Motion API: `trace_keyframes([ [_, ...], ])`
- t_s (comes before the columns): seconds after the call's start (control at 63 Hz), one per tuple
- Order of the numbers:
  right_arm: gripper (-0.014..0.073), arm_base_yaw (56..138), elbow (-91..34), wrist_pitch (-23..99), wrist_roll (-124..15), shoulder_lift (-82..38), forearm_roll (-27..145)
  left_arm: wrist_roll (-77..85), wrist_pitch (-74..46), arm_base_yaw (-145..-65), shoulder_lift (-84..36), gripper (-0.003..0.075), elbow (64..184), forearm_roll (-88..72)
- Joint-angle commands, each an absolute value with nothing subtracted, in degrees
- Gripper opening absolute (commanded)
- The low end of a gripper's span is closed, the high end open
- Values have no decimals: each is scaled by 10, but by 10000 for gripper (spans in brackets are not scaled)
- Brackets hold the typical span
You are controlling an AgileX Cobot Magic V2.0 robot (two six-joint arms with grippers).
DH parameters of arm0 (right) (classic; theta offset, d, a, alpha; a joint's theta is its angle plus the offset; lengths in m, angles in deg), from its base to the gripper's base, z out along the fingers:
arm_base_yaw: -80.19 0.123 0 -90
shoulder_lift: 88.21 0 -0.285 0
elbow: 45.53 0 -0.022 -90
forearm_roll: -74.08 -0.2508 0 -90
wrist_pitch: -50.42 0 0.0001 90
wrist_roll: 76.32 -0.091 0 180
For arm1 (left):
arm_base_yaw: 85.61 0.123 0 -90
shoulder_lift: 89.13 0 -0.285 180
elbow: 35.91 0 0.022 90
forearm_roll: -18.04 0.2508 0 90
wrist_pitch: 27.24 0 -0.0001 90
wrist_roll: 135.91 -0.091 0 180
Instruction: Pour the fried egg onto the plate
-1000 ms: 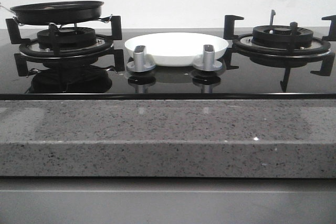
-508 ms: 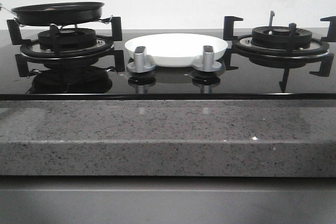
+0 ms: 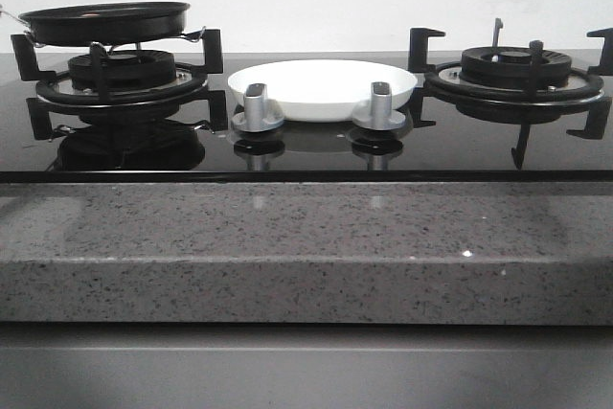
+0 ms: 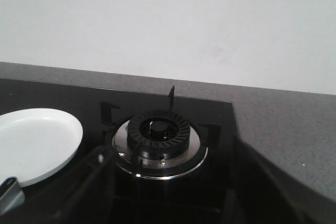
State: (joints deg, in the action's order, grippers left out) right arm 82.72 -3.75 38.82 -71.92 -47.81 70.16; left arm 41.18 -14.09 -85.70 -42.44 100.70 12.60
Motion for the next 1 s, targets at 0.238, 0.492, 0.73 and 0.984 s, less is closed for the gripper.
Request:
trace_keyframes([
  [0.238,603,825,-90,389,-714,-412,642,416,-195,-857,-423,521,1028,125],
  [0.492,603,833,-229,267,-714,-226,614,416,-195,-857,-423,471,1028,125],
  [0.73,536,902,-393,178,-703,-46,611,416,-195,-857,-423,471,1028,125],
  [0.984,305,942,-567,89,-700,119,610,416,-195,-857,-423,471,1028,125],
])
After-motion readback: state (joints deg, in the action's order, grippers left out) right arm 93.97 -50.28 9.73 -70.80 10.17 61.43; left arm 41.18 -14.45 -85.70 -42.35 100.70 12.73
